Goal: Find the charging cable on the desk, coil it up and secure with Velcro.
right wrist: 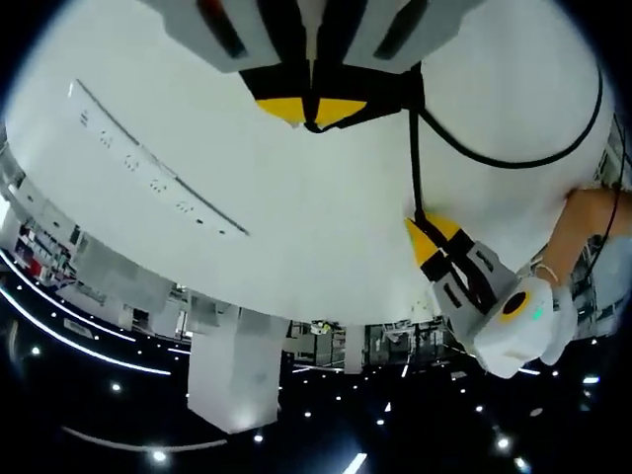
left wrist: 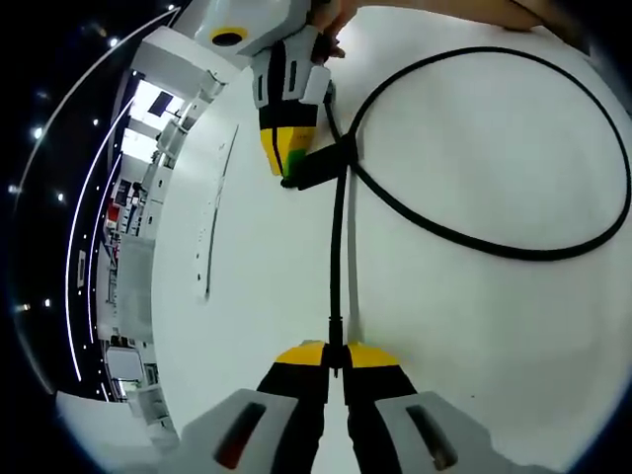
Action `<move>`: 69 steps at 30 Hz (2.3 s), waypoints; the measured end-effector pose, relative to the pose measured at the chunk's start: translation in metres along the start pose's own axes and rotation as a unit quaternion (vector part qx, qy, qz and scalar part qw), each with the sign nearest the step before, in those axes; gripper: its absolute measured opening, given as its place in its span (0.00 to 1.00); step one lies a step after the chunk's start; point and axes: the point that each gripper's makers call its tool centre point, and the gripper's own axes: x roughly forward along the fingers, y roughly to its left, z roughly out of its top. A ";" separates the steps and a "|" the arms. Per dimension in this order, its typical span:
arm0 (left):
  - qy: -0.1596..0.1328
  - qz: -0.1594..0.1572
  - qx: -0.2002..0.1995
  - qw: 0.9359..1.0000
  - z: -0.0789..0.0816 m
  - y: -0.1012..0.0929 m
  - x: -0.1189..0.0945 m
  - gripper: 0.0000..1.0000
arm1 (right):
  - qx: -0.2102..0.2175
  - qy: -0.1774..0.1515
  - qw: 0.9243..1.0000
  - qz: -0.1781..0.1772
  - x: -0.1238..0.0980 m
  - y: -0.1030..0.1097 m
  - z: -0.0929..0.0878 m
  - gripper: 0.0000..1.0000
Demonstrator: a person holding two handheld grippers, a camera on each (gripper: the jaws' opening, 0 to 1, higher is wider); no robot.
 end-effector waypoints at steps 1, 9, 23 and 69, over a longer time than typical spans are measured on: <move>0.000 -0.001 -0.001 1.000 0.000 0.000 0.000 0.07 | -0.005 0.004 1.000 -0.004 0.000 0.000 0.000 0.03; 0.018 0.020 0.007 1.000 -0.009 0.009 -0.005 0.17 | -0.002 0.005 1.000 -0.010 -0.003 -0.003 -0.002 0.03; -0.162 0.079 0.000 0.984 0.056 0.033 -0.024 0.30 | -0.022 0.012 0.999 -0.022 -0.009 -0.009 -0.005 0.06; -0.375 0.327 -0.483 0.721 0.063 0.152 -0.061 0.64 | 0.152 -0.176 0.909 -0.345 -0.112 -0.074 0.017 0.44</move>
